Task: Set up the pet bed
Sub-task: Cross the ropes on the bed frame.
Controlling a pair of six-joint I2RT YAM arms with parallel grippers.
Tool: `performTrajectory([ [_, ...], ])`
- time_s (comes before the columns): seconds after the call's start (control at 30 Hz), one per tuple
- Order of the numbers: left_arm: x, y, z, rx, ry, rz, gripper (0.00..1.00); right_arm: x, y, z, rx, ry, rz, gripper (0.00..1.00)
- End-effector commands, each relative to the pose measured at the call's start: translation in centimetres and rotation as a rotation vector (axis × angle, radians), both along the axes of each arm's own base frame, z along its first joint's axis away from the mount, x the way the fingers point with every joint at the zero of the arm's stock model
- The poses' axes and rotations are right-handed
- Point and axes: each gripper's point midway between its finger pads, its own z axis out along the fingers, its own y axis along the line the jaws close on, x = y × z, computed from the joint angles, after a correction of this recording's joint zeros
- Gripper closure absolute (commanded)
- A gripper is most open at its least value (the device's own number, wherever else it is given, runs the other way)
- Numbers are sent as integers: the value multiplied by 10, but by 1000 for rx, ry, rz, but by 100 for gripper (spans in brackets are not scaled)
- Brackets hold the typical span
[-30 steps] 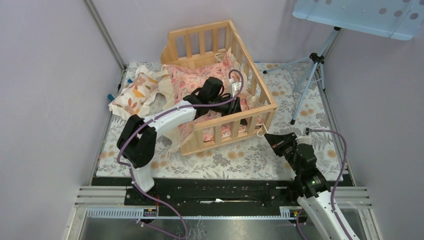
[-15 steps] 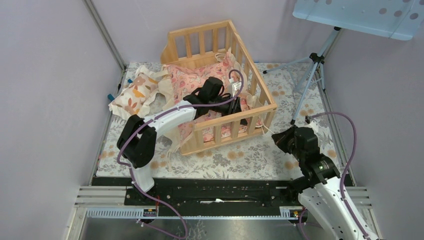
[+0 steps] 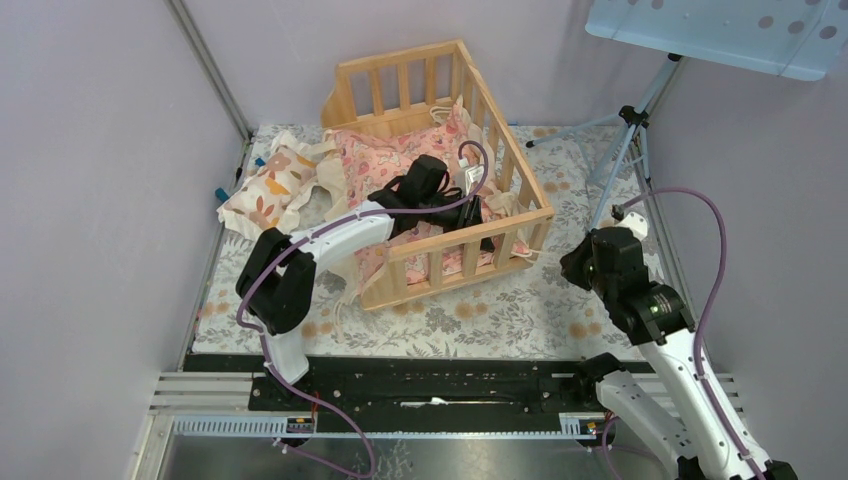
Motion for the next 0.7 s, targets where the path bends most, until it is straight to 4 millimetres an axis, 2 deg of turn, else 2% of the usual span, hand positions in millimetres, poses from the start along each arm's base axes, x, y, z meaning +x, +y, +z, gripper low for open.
performTrajectory([
  [0.0, 7, -4, 15, -44, -58, -16, 76, 1, -12, 19, -96, -4, 10, 87],
  [0.17, 6, -4, 12, -40, -56, -16, 77, 0, -11, 25, -122, 28, 36, 83],
  [0.27, 7, -4, 12, -40, -56, -16, 77, -1, -21, 30, -163, 27, 5, 81],
  [0.43, 6, -4, 11, -36, -54, -16, 77, -2, -40, 28, -238, 29, -66, 66],
  [0.5, 6, -3, 11, -33, -54, -15, 77, 0, -31, 22, -200, 24, -42, 61],
  [0.67, 6, -3, 10, -31, -54, -16, 77, 2, 22, -8, 50, -3, 120, 40],
])
